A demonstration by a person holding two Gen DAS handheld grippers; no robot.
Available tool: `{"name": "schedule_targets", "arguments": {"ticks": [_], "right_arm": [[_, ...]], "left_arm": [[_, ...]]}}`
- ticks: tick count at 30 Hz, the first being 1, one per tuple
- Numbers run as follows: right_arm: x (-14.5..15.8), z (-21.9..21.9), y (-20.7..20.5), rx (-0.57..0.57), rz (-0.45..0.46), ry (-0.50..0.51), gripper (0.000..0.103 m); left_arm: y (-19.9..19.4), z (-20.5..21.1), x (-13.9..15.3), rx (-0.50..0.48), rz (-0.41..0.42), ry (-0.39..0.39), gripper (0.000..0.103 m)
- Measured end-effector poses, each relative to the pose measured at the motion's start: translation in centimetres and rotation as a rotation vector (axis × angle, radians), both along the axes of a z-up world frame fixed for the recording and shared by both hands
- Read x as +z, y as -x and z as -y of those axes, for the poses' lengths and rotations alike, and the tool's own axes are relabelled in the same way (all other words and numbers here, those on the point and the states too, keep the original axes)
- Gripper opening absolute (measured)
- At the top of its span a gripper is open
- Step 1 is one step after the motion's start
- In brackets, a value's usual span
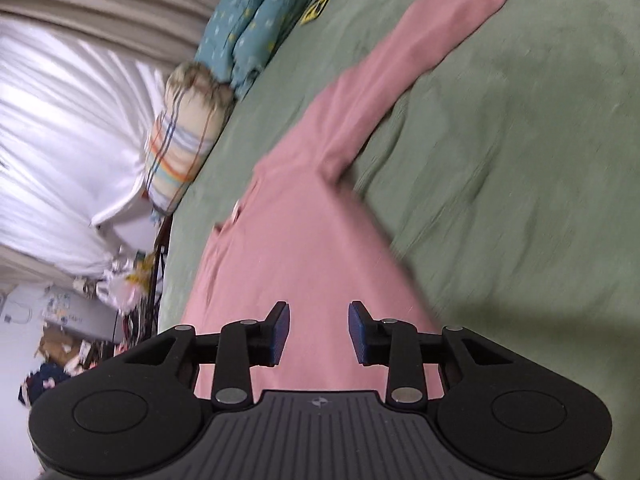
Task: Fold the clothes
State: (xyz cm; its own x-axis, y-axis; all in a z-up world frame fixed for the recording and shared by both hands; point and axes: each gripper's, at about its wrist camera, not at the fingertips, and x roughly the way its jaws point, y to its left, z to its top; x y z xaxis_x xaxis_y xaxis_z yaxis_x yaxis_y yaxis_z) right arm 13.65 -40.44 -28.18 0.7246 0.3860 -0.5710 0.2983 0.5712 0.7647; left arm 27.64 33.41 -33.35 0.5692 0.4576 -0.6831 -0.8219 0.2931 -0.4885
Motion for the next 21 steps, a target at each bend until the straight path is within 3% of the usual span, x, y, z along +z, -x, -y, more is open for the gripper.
{"name": "schedule_targets", "arguments": {"ticks": [3,4,5,7,12,15,16,17,18,21], "right_arm": [[1.1,-1.1,0.2,0.03,0.007,0.033,0.032],[1.5,-1.4,0.2,0.038,0.009,0.042,0.032],[1.7,-1.5,0.2,0.043,0.008,0.045,0.032],[1.6,-1.9,-0.1,0.053,0.004,0.046,0.032],[0.8,-2.2,-0.3,0.057,-0.013,0.074,0.032],[0.1,-1.7,-0.2,0.04,-0.012,0.094,0.032],[0.0,-1.5,-0.2,0.037,-0.007,0.103,0.033],[-0.1,-1.3,-0.3,0.035,-0.002,0.112,0.034],[0.0,-1.1,-0.5,0.033,0.008,0.122,0.039],[0.4,-0.6,-1.7,0.051,0.051,0.177,0.039]], "left_arm": [[-1.9,-0.1,0.0,0.047,-0.028,-0.047,0.06],[-2.8,-0.1,0.1,0.039,-0.046,-0.071,0.038],[-3.3,0.0,0.2,0.028,-0.058,-0.087,0.006],[-4.5,0.4,1.0,0.019,-0.147,-0.185,0.003],[-4.7,0.7,1.1,-0.026,-0.242,-0.261,0.003],[-4.5,1.5,1.3,-0.085,-0.301,-0.289,0.011],[-4.0,2.4,1.5,-0.107,-0.312,-0.293,0.022],[-3.6,2.9,1.7,-0.119,-0.312,-0.293,0.036],[-2.5,3.9,2.0,-0.146,-0.285,-0.282,0.04],[0.2,7.2,3.3,-0.251,-0.193,-0.258,0.039]]}}
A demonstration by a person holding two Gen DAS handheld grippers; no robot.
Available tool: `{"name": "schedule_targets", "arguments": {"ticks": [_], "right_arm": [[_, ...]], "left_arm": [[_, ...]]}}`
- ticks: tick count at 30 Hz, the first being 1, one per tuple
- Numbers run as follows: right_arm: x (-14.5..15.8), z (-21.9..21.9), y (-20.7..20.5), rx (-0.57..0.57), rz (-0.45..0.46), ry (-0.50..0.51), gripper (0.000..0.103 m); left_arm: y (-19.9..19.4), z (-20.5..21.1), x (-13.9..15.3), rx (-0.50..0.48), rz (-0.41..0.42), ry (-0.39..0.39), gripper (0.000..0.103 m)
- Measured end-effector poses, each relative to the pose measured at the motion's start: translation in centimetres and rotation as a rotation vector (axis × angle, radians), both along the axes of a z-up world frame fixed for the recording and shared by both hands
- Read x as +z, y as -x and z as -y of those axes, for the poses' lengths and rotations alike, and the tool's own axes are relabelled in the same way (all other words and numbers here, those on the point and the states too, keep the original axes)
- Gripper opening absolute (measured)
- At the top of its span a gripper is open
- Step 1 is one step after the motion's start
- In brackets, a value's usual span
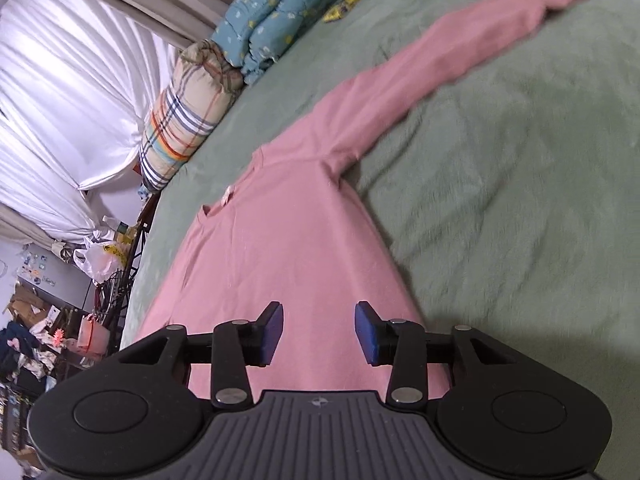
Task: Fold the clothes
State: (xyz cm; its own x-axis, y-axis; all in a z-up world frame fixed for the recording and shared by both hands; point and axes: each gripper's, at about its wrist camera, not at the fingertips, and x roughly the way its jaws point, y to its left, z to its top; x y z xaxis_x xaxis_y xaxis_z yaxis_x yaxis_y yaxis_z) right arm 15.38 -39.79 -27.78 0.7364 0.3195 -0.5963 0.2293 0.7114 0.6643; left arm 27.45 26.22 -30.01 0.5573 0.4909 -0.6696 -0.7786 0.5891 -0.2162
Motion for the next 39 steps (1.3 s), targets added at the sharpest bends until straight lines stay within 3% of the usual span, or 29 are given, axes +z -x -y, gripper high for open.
{"name": "schedule_targets", "arguments": {"ticks": [2,3,5,6,7,9,13,16,19,21,23,27,28,29,33,38,39], "right_arm": [[0.6,0.0,-1.4,0.036,0.039,0.077,0.039],[1.3,-0.2,-3.3,0.089,0.089,0.178,0.039],[1.9,-0.6,-5.5,0.164,0.135,0.286,0.043],[2.3,-0.9,-8.3,0.254,0.168,0.396,0.046],[2.3,-0.8,-9.3,0.286,0.178,0.421,0.046],[2.5,-1.1,-14.3,0.418,0.207,0.519,0.047],[2.1,-2.1,-21.9,0.545,0.223,0.649,0.047],[1.0,-2.4,-27.4,0.622,0.238,0.71,0.046],[0.0,-2.4,-30.9,0.665,0.222,0.72,0.041],[-0.6,-2.5,-33.5,0.68,0.217,0.711,0.041],[-1.1,-2.4,-35.1,0.694,0.213,0.716,0.041],[-2.2,-2.5,-38.0,0.726,0.171,0.735,0.038],[-2.3,-2.8,-38.4,0.734,0.169,0.739,0.037],[-2.6,-3.2,-39.4,0.763,0.163,0.757,0.037],[-3.3,-4.7,-41.6,0.785,0.162,0.775,0.036],[-5.0,-5.8,-43.8,0.869,0.097,0.705,0.035],[-5.0,-5.9,-43.8,0.867,0.098,0.688,0.024]], "left_arm": [[-0.7,2.3,1.5,-0.126,0.041,-0.008,0.039],[-1.8,3.5,2.3,-0.203,0.059,-0.023,0.039],[-6.1,7.2,4.7,-0.459,0.124,-0.084,0.044],[-8.2,8.5,5.3,-0.561,0.14,-0.1,0.046],[-10.4,9.9,5.8,-0.662,0.153,-0.113,0.048],[-14.7,13.2,5.9,-0.862,0.134,-0.128,0.05],[-22.9,21.3,3.4,-1.196,-0.047,-0.251,0.049],[-27.8,25.3,0.5,-1.36,-0.196,-0.337,0.034],[-30.8,25.6,-2.0,-1.417,-0.265,-0.362,0.031],[-31.4,25.1,-3.0,-1.439,-0.282,-0.321,0.031],[-31.9,24.5,-4.0,-1.461,-0.297,-0.275,0.019],[-33.6,22.8,-4.4,-1.47,-0.295,-0.208,0.011],[-33.4,22.4,-4.2,-1.464,-0.288,-0.193,0.003],[-33.3,22.0,-3.9,-1.458,-0.281,-0.177,0.002],[-33.0,21.9,-3.8,-1.463,-0.276,-0.189,0.001],[-33.2,21.5,-3.8,-1.463,-0.278,-0.189,0.0],[-33.4,21.2,-3.9,-1.461,-0.273,-0.177,0.001]]}}
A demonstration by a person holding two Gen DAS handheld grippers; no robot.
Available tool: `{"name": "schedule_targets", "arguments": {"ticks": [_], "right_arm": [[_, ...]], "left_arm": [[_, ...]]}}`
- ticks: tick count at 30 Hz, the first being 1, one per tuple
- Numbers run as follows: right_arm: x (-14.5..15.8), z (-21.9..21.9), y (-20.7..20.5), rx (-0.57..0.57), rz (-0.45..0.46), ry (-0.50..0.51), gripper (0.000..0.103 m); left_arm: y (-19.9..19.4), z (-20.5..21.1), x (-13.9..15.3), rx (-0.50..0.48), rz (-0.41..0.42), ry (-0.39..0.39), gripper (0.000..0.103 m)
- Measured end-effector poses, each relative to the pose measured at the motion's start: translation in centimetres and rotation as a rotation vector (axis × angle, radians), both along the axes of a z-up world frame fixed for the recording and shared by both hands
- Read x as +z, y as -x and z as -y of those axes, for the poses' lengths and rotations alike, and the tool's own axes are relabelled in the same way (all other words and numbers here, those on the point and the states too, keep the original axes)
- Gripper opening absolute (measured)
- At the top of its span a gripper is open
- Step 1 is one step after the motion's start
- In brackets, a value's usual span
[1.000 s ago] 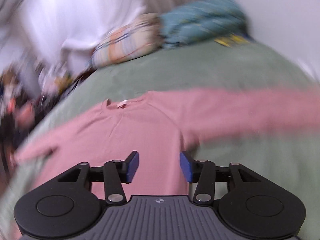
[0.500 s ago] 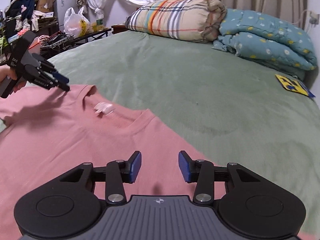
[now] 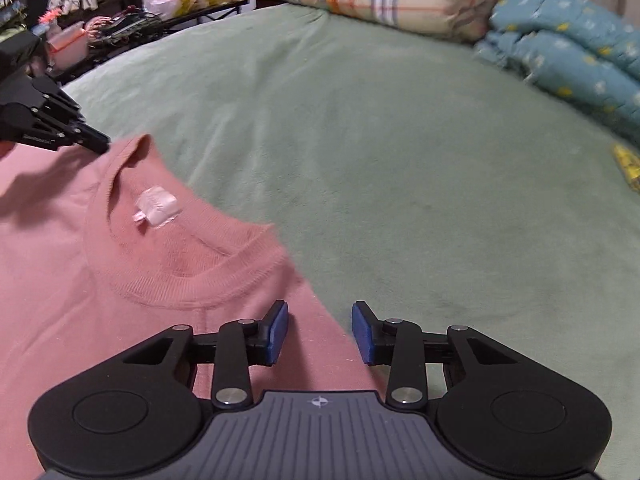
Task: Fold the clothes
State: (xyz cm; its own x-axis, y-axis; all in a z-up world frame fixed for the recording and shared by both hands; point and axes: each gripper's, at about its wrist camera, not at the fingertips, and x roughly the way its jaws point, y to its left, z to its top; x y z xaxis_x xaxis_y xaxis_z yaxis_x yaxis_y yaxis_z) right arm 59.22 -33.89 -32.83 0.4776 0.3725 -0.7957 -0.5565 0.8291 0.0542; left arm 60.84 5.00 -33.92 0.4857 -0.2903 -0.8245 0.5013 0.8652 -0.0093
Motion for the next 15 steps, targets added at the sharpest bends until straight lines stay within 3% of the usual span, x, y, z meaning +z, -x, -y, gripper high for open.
{"name": "schedule_targets", "arguments": {"ticks": [1,3,8,11,14,15], "right_arm": [[0.0,-0.1,0.0,0.0,-0.002,-0.009,0.003],[0.1,-0.7,0.4,0.015,0.015,0.02,0.001],[1.9,-1.7,1.6,-0.026,0.182,0.121,0.001],[1.3,-1.8,1.0,-0.053,0.175,0.155,0.001],[-0.8,-3.0,1.0,-0.067,0.155,0.24,0.005],[-0.6,-2.9,1.1,-0.086,0.166,0.233,0.021]], "left_arm": [[-0.2,-0.3,-0.1,0.004,-0.004,0.011,0.001],[-0.5,-0.8,-0.1,0.017,-0.013,0.032,0.0],[-1.6,-2.1,0.7,0.098,-0.003,0.075,0.0],[-2.7,-1.8,-0.2,0.159,0.011,-0.051,0.0],[-2.8,-2.6,0.3,0.22,-0.006,-0.028,0.0],[-2.5,-2.7,0.8,0.224,0.004,-0.028,0.0]]}}
